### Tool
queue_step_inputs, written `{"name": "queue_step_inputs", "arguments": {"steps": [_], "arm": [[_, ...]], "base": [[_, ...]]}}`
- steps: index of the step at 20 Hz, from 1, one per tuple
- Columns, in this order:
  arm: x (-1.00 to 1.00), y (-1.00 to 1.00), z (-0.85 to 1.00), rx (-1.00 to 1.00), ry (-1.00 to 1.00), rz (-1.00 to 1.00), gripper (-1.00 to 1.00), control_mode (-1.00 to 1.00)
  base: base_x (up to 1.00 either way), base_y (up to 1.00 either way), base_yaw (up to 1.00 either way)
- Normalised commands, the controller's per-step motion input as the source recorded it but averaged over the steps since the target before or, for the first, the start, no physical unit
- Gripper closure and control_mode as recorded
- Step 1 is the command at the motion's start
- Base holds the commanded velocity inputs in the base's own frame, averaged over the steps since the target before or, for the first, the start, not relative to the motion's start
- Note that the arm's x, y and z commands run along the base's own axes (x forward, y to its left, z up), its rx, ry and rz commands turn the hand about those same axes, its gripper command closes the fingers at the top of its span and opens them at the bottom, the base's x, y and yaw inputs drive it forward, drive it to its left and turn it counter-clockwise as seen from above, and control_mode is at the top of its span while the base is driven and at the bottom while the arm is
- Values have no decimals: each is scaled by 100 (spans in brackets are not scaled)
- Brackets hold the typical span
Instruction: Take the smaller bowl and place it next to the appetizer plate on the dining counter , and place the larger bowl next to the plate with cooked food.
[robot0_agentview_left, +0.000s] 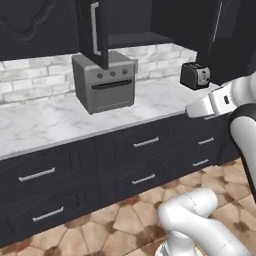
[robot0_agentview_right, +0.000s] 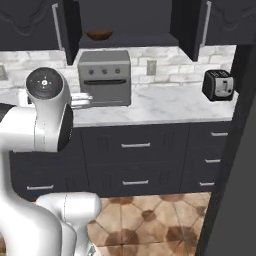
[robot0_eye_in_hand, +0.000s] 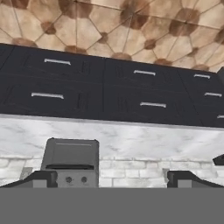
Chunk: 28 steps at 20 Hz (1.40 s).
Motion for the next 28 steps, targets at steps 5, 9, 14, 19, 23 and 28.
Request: {"name": "queue_step_inputs", "arguments": {"steps": [5,9,14,19,23,28], "arm": [[0,0,0,0,0,0,-100,100],[0,0,0,0,0,0,-100,100],[0,0,0,0,0,0,-100,100],[0,0,0,0,0,0,-100,100],[0,0,0,0,0,0,-100,100],[0,0,0,0,0,0,-100,100]], "base": [[100,22,-7],[95,-15,-2],[65,-64,0],[65,-51,0],[46,-14,0],[42,7,6]]}}
